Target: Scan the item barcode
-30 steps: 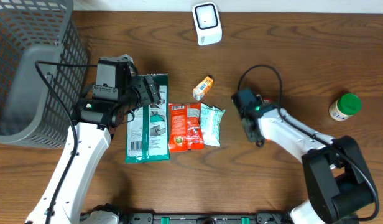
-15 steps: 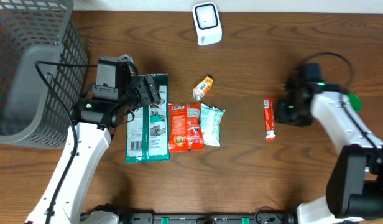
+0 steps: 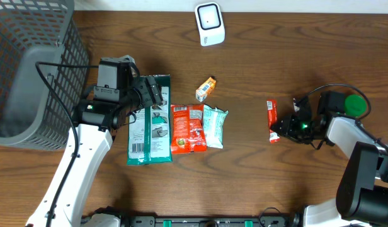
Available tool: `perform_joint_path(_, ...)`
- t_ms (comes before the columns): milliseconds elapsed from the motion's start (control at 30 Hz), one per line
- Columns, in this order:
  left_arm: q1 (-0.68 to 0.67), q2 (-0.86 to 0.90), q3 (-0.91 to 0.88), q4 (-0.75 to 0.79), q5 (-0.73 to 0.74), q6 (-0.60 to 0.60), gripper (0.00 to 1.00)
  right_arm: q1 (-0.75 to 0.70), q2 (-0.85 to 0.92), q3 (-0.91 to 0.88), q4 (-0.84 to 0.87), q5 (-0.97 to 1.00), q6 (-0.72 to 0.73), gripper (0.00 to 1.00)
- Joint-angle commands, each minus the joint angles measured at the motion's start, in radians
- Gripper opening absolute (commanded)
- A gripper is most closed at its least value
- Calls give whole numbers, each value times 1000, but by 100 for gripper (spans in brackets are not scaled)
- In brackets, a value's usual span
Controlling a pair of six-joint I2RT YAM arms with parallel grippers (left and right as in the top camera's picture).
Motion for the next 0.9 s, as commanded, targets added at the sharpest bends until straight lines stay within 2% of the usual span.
perform_joint_path(0, 3, 1, 7, 0, -3, 17, 86, 9, -7, -43, 38, -43, 7, 24)
perform_joint_path(100, 3, 1, 7, 0, -3, 17, 87, 9, -7, -45, 52, -43, 6, 3)
perform_joint_path(333, 3, 1, 7, 0, -3, 17, 86, 10, -33, 10, 11, 24, 6, 1)
perform_joint_path(467, 3, 1, 7, 0, -3, 17, 86, 32, -108, 88, -114, 249, -6, 1)
perform_joint_path(600, 3, 1, 7, 0, -3, 17, 86, 129, -183, 116, -207, 664, 50, 1)
perform_joint_path(667, 3, 1, 7, 0, -3, 17, 86, 209, -186, 116, -236, 851, 95, 1)
perform_joint_path(833, 3, 1, 7, 0, -3, 17, 86, 422, -124, 104, -239, 1082, 101, 1)
perform_joint_path(867, 3, 1, 7, 0, -3, 17, 86, 502, -78, 104, -233, 1186, 101, 1)
